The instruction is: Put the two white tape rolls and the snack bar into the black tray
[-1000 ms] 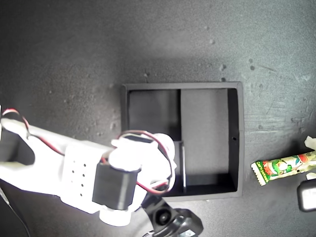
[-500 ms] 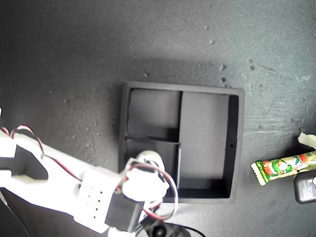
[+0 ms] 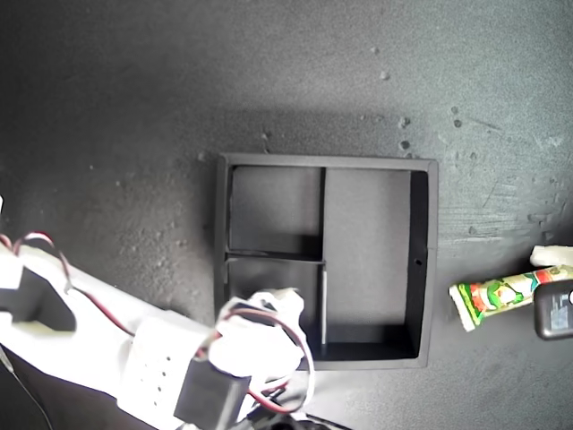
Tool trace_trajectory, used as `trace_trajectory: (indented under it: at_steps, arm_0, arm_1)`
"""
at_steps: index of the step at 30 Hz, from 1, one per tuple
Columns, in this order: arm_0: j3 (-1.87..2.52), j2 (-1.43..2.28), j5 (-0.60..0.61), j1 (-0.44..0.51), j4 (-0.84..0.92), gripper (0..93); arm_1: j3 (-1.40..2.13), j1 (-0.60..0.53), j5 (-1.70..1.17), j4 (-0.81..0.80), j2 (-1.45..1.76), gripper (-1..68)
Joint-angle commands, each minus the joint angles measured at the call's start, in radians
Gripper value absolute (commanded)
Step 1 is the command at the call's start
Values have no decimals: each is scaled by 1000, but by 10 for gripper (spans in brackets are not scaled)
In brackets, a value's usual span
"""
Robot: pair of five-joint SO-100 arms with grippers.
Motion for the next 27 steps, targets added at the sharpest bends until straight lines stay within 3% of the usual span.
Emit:
trace_trajectory:
  at_steps: [1, 5, 9, 14, 19, 24, 27]
  arm_0:
    - [183, 380, 28, -80, 17, 141]
    - [520, 759, -15, -112, 17, 140]
    - [890, 1065, -129, -83, -2, 150]
    - [1324, 1278, -293, 43, -196, 155]
    - [1710, 1396, -449, 212, -545, 148]
    - [1855, 1315, -558, 367, -816, 132]
    - [1805, 1177, -575, 419, -881, 132]
  arm_1:
    - [-49, 31, -195, 92, 9, 0]
    - [-181, 109, -273, 316, 26, -1]
    - [-339, 239, -405, 557, 81, -1]
    - [-561, 460, -669, 758, 83, -2]
    - [-767, 632, -920, 888, 74, -2]
    - [-928, 683, -1200, 913, 66, -3]
    - [-1002, 672, -1351, 913, 54, -3]
